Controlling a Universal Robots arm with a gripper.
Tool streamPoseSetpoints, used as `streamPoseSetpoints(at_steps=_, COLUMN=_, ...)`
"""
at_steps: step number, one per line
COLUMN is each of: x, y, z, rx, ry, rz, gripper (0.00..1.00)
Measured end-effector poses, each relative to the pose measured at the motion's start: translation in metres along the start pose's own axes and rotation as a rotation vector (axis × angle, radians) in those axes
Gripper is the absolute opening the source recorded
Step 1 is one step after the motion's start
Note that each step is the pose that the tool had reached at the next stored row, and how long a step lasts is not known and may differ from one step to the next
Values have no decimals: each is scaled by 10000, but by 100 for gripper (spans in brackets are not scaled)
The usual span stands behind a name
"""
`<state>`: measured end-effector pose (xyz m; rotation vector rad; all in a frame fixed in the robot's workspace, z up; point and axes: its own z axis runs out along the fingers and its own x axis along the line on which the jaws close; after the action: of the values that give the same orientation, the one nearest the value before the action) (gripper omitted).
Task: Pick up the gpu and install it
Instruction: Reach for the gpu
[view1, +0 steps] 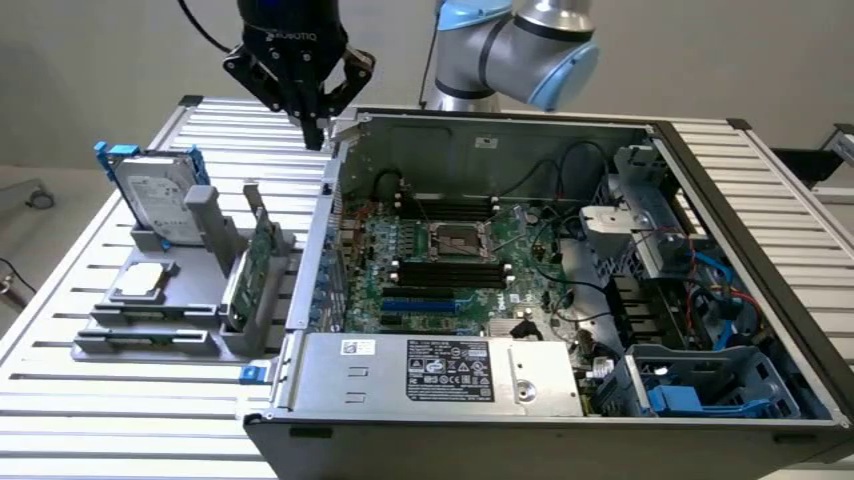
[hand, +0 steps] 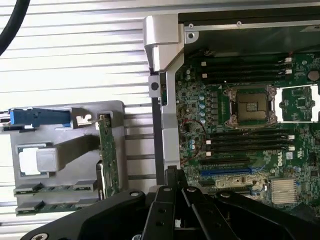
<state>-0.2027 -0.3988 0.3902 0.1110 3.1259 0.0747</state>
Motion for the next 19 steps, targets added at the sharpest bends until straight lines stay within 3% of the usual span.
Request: streamPoseSetpoints(at_steps=19, x=862, y=-64, z=45, rx=12, ry=0, rz=0, gripper=11)
